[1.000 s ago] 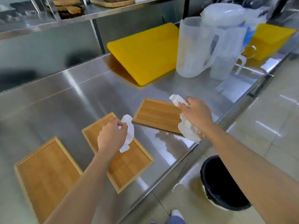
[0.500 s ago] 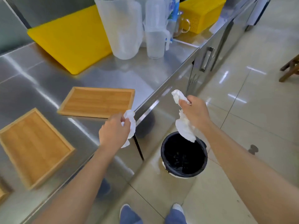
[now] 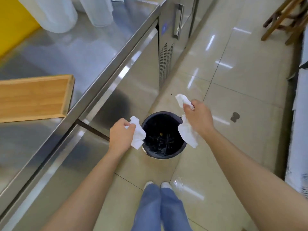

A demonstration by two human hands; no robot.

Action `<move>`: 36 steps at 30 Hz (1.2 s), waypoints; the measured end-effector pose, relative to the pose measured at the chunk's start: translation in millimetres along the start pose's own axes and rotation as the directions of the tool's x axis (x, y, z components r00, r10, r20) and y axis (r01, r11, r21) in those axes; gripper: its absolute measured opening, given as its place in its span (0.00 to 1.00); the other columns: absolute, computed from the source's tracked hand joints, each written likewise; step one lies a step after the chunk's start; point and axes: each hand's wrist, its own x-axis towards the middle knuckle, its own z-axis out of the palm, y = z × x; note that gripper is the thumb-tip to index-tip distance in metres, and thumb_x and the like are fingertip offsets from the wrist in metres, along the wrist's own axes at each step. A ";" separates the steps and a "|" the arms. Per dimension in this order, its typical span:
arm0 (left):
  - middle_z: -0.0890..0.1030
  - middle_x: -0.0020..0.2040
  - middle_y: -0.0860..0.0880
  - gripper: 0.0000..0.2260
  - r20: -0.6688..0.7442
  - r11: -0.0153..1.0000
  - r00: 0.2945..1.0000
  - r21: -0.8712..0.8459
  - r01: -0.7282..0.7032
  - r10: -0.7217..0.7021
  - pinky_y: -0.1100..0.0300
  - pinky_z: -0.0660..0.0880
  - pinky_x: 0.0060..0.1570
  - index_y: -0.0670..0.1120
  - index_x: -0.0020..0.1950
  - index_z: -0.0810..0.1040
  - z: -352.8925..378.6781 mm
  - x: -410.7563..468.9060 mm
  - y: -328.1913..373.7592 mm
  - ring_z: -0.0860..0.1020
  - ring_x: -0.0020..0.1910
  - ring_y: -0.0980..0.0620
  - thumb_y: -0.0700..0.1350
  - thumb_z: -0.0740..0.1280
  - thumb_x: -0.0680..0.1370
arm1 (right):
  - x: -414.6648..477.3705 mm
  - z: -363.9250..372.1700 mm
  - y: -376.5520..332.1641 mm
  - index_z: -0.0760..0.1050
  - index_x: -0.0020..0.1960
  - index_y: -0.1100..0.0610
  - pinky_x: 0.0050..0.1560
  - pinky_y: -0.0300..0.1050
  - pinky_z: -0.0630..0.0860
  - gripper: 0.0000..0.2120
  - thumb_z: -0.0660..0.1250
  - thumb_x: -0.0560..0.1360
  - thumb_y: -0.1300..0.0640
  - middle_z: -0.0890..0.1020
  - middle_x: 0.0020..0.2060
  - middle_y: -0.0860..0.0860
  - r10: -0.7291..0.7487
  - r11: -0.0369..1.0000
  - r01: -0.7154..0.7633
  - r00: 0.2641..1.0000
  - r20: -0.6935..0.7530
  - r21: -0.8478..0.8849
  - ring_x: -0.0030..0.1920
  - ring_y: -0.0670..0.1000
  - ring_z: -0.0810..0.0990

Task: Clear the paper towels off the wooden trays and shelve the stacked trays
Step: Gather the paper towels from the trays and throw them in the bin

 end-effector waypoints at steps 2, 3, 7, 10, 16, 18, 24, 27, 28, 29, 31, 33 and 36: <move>0.71 0.42 0.48 0.02 0.056 0.985 0.986 -0.061 0.161 -0.158 0.59 0.68 0.31 0.42 0.44 0.68 57.7 30.3 -19.7 0.70 0.42 0.47 0.39 0.60 0.75 | 28.9 25.6 59.1 0.55 0.30 0.51 0.28 0.45 0.59 0.18 0.56 0.76 0.55 0.65 0.26 0.48 0.153 0.988 -0.153 0.988 -0.039 -0.009 0.33 0.55 0.66; 0.71 0.44 0.48 0.02 0.044 0.964 0.974 -0.137 0.228 -0.224 0.58 0.70 0.32 0.43 0.46 0.68 58.7 30.3 -21.9 0.71 0.43 0.47 0.38 0.60 0.75 | 26.8 26.6 61.5 0.56 0.31 0.52 0.29 0.45 0.61 0.17 0.56 0.77 0.55 0.66 0.27 0.49 0.141 0.989 -0.144 0.987 -0.078 -0.027 0.33 0.56 0.67; 0.75 0.56 0.45 0.11 0.071 0.844 0.927 -0.392 0.366 -0.369 0.54 0.72 0.37 0.46 0.54 0.69 82.3 42.4 -40.5 0.74 0.46 0.45 0.35 0.58 0.74 | 35.8 36.7 77.2 0.61 0.40 0.57 0.35 0.49 0.65 0.11 0.54 0.79 0.53 0.67 0.30 0.50 0.142 0.988 -0.129 0.978 -0.150 0.089 0.34 0.55 0.68; 0.77 0.57 0.49 0.12 0.038 0.855 0.935 -0.393 0.339 -0.353 0.49 0.78 0.45 0.50 0.46 0.74 119.0 70.6 -64.2 0.76 0.50 0.47 0.35 0.57 0.73 | 55.1 75.3 109.9 0.63 0.42 0.55 0.36 0.47 0.65 0.07 0.53 0.79 0.56 0.68 0.30 0.47 0.170 0.970 -0.139 0.975 -0.145 0.199 0.31 0.51 0.66; 0.67 0.51 0.57 0.09 -0.215 0.959 0.972 -0.244 -0.145 0.092 0.74 0.66 0.54 0.46 0.50 0.71 200.3 115.5 -102.8 0.69 0.52 0.60 0.34 0.58 0.75 | 89.6 157.0 171.4 0.67 0.53 0.60 0.40 0.45 0.65 0.08 0.54 0.76 0.65 0.72 0.40 0.53 0.104 0.981 -0.071 0.978 -0.179 0.179 0.40 0.54 0.69; 0.66 0.54 0.52 0.09 -0.249 0.931 0.938 -0.215 -0.297 0.242 0.78 0.62 0.55 0.40 0.54 0.71 232.7 130.3 -121.6 0.66 0.55 0.63 0.32 0.59 0.75 | 101.2 183.2 194.4 0.67 0.56 0.64 0.41 0.41 0.63 0.09 0.54 0.76 0.67 0.70 0.44 0.52 0.108 0.977 -0.060 0.967 -0.231 0.206 0.42 0.54 0.68; 0.66 0.66 0.42 0.18 0.033 0.946 0.947 -0.077 -0.316 0.319 0.60 0.67 0.66 0.40 0.65 0.66 330.2 164.8 -221.1 0.66 0.63 0.53 0.33 0.59 0.75 | 121.5 275.9 276.6 0.70 0.50 0.63 0.44 0.51 0.71 0.07 0.57 0.74 0.66 0.75 0.42 0.55 0.136 0.991 -0.135 0.987 -0.086 0.015 0.44 0.58 0.74; 0.52 0.78 0.44 0.29 0.477 0.735 0.869 0.541 -0.409 0.133 0.39 0.51 0.74 0.50 0.75 0.56 354.3 174.7 -278.3 0.53 0.76 0.39 0.49 0.62 0.76 | 115.1 324.3 325.9 0.65 0.65 0.54 0.67 0.56 0.60 0.19 0.59 0.75 0.55 0.68 0.67 0.57 0.233 0.867 -0.042 0.915 0.328 -0.497 0.69 0.63 0.64; 0.46 0.79 0.45 0.31 0.564 0.620 0.825 0.657 -0.429 -0.026 0.41 0.43 0.74 0.52 0.77 0.51 355.9 177.2 -289.2 0.45 0.77 0.39 0.54 0.60 0.77 | 112.7 332.3 336.7 0.58 0.71 0.50 0.73 0.58 0.49 0.25 0.59 0.76 0.52 0.55 0.75 0.56 0.294 0.825 -0.010 0.862 0.413 -0.566 0.74 0.64 0.51; 0.43 0.79 0.46 0.31 0.605 0.555 0.785 0.703 -0.445 -0.137 0.44 0.39 0.73 0.53 0.77 0.48 354.3 179.8 -293.9 0.40 0.77 0.39 0.57 0.58 0.78 | 112.2 335.1 341.8 0.53 0.73 0.48 0.74 0.58 0.43 0.28 0.59 0.76 0.50 0.47 0.77 0.55 0.320 0.812 0.000 0.837 0.445 -0.584 0.75 0.62 0.43; 0.45 0.79 0.47 0.30 0.629 0.510 0.765 0.707 -0.491 -0.136 0.47 0.39 0.74 0.52 0.77 0.49 345.2 183.3 -291.4 0.41 0.77 0.42 0.57 0.57 0.79 | 112.1 330.3 338.4 0.49 0.74 0.47 0.74 0.58 0.43 0.31 0.60 0.76 0.49 0.45 0.77 0.54 0.273 0.820 0.031 0.857 0.438 -0.572 0.76 0.60 0.43; 0.49 0.79 0.48 0.28 0.603 0.514 0.798 0.689 -0.510 -0.015 0.48 0.42 0.74 0.52 0.77 0.51 332.0 185.5 -276.2 0.44 0.78 0.44 0.55 0.56 0.79 | 113.2 318.7 323.8 0.47 0.75 0.46 0.74 0.57 0.47 0.32 0.60 0.76 0.48 0.46 0.77 0.53 0.219 0.837 0.050 0.882 0.417 -0.545 0.76 0.57 0.46; 0.51 0.79 0.47 0.29 0.564 0.560 0.822 0.658 -0.504 0.076 0.51 0.45 0.75 0.52 0.77 0.49 309.4 187.2 -240.4 0.48 0.78 0.46 0.55 0.56 0.79 | 116.1 291.0 292.9 0.45 0.75 0.47 0.73 0.56 0.51 0.33 0.59 0.77 0.47 0.48 0.77 0.54 0.146 0.841 0.112 0.896 0.420 -0.530 0.76 0.55 0.51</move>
